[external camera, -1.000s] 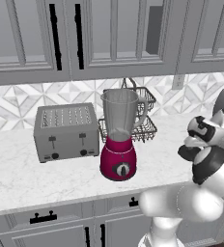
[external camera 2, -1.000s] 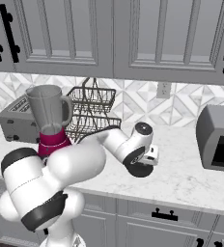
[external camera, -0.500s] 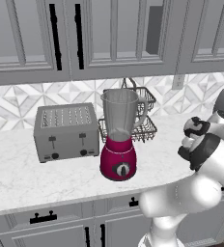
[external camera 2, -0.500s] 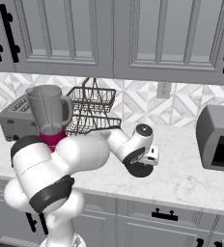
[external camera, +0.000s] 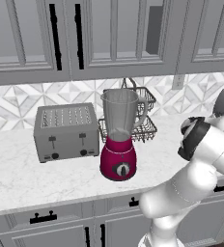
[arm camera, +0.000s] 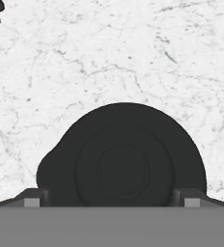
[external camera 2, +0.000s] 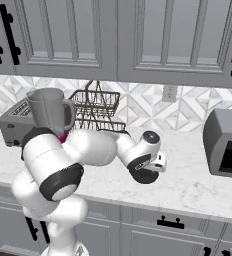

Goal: Close the lid blender by securely placing the lid on top.

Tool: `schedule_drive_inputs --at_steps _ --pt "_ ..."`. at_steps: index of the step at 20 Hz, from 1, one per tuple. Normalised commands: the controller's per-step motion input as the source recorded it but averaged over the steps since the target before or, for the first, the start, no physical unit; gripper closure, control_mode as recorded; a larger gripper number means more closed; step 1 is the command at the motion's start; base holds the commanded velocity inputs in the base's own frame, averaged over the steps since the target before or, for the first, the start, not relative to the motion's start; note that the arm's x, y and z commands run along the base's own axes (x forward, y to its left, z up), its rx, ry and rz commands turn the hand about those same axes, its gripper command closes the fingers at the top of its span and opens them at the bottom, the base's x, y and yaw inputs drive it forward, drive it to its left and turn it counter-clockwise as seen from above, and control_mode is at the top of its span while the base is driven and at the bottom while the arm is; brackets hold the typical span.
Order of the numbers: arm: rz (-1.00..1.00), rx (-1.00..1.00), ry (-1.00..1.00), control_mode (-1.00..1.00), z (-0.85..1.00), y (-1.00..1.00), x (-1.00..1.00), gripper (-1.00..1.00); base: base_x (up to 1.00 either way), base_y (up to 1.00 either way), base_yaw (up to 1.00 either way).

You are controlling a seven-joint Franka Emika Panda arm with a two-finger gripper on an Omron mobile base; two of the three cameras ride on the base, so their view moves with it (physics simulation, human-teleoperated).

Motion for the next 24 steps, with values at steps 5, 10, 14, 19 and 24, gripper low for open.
schedule_drive_inputs --at_steps 5,10,14,19,24 --pt "0.00 0.00 0.00 -1.00 -0.18 -0.12 0.16 -1.00 0.00 0.00 0.00" --pt "0.00 0.00 0.00 -1.00 -0.18 -0.07 0.16 -1.00 0.00 0.00 0.00" --pt "0.00 0.00 0.00 -1.00 -0.28 0.00 0.10 -1.00 0.00 0.00 0.00" --pt "0.00 0.00 0.00 -1.00 -0.39 0.00 0.02 1.00 0.00 0.00 0.00" --pt "0.00 -0.01 0.00 -1.00 -0.30 0.19 0.00 1.00 0.00 0.00 0.00"
